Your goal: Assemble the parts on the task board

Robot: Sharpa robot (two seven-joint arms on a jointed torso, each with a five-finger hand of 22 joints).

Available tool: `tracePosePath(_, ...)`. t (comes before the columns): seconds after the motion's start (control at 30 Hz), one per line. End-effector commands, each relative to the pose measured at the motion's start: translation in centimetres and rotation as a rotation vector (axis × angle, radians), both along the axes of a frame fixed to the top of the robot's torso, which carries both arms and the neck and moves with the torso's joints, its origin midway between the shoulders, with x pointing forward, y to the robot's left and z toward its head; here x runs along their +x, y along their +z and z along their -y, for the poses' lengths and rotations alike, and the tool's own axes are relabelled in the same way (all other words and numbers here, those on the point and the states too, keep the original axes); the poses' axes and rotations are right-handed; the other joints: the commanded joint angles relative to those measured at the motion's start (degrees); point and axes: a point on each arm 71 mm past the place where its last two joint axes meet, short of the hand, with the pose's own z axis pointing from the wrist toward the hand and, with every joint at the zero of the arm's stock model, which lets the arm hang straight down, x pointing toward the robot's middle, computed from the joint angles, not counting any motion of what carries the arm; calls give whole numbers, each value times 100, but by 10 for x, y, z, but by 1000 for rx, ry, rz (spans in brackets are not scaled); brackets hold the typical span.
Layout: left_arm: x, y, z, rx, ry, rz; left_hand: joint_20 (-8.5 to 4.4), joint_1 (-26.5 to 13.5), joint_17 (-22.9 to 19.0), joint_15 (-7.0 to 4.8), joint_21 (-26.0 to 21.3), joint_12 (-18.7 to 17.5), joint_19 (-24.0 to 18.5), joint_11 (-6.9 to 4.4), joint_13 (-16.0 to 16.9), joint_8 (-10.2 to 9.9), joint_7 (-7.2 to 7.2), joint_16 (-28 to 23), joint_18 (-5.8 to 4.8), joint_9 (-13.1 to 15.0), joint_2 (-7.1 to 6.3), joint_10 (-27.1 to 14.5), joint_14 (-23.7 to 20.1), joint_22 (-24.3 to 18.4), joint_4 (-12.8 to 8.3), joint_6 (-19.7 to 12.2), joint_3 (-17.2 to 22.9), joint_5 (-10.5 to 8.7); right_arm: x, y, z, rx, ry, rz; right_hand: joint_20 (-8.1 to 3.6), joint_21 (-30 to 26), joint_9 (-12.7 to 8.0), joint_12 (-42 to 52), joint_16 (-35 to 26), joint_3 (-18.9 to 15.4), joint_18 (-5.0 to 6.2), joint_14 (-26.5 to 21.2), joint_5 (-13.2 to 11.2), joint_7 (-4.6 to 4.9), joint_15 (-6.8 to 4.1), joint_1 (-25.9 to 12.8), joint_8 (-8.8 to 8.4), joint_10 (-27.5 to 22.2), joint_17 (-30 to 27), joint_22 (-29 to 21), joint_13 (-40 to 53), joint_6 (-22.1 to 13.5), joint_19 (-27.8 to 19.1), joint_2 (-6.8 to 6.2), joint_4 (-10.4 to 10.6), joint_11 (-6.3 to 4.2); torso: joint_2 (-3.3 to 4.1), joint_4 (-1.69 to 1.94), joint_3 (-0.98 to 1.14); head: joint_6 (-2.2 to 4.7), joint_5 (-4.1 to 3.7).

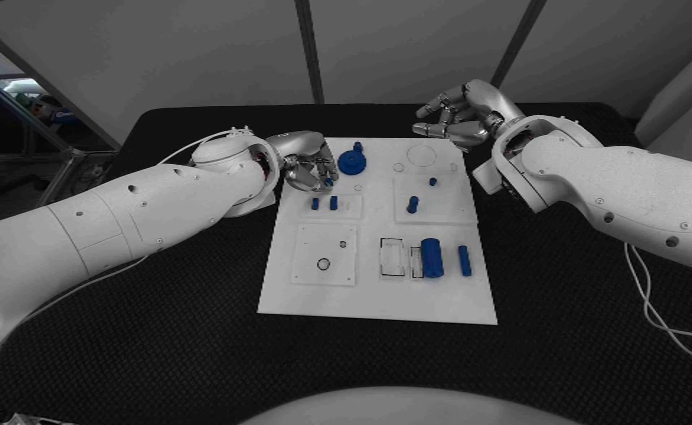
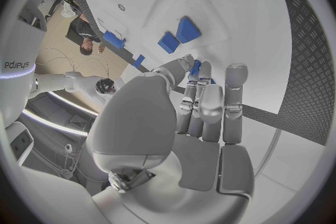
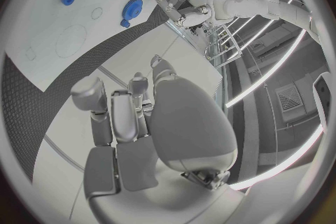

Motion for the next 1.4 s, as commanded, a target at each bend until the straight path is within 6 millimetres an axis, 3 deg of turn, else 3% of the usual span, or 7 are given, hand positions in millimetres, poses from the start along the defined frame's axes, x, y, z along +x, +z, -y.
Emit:
tracePosePath(0.03, 0, 0, 1, 3, -2, -11, 14, -79, -11, 37, -21, -45, -32, 21, -6, -54, 4, 28, -98, -7, -2, -54, -6, 2, 3, -84, -36, -7, 0, 1, -1, 0, 8, 7, -10, -31, -4, -32, -26, 38, 109, 122, 35, -29, -31, 0, 38, 12, -12, -16, -27, -5, -30, 20, 6, -15, 0, 1, 1, 5, 2)
tracePosePath(0.57, 0, 0, -1, 8, 14, -11, 43, -133, -94, 65, -127, -110, -74, 50, -6, -186, 31, 18, -78, -7, -51, -117, -47, -50, 4, -241, -90, -1, 0, 1, 0, -5, 6, 3, -10, -50, -5, -103, -32, 40, 114, 122, 36, -29, -32, -1, 38, -41, -17, -45, -111, -8, -43, 15, 6, -15, 3, 2, 1, 7, -9)
tracePosePath(0.67, 0, 0, -3, 9, 18, -10, 46, -138, -105, 67, -146, -120, -82, 52, -6, -200, 33, 17, -74, -7, -61, -129, -53, -60, 2, -266, -99, 0, 0, 0, 1, -11, 7, -3, -16, -122, -8, -874, -65, 84, 126, 125, 37, -31, -36, 5, 42, -534, -28, -125, -953, -27, -63, 2, 26, -19, -1, 2, -1, 7, -9)
tracePosePath(0.87, 0, 1, -7, 7, 29, -1, 67, -212, -233, 90, -275, -220, -134, 68, -16, -228, 17, -16, -52, -11, -112, -279, -122, -128, 31, -526, -205, 10, 0, 0, 1, -59, 25, 2, -10, -396, -9, -1919, -439, 242, 187, 33, -7, -4, -19, 92, 49, -869, -426, -491, -1791, -49, -204, -32, 97, 10, -2, 2, -4, 15, -2)
tracePosePath(1.1, -1, 5, -17, -14, 48, 31, 143, -173, -541, 182, -395, -431, -133, 195, -34, -215, -120, -88, -51, 0, -77, -693, -232, -172, 58, -979, -544, 31, -2, -1, 1, -190, 71, 40, 30, -280, -20, -3309, -473, 506, 139, 111, -229, 47, 42, 331, -11, -703, -421, -275, -3039, 113, 35, -150, 59, 111, -5, 5, -6, 34, -6)
tracePosePath(1.2, -1, 8, -22, -37, 56, 42, 161, -135, -591, 200, -412, -455, -124, 216, -32, -206, -102, -92, -48, 7, -48, -767, -243, -175, 56, -985, -628, 35, -3, -1, 2, -252, 86, 66, 35, -86, -23, -3691, -363, 636, 87, 166, -260, 53, 48, 446, -45, -594, -314, 5, -3367, 220, 198, -166, 2, 90, -3, 3, -4, 48, -4)
tracePosePath(1.4, -4, 17, -38, -143, 82, 46, 177, -68, -868, 205, -536, -424, -163, 217, -18, -147, 6, -176, -20, 32, 42, -764, -317, -241, 55, -799, -710, 50, -6, 0, 9, -387, 104, 119, 13, 223, -30, -4183, -192, 961, 11, 215, -526, -34, 15, 569, -230, -304, -178, 443, -3842, 417, 407, -209, -77, 65, -3, 0, -5, 80, -12)
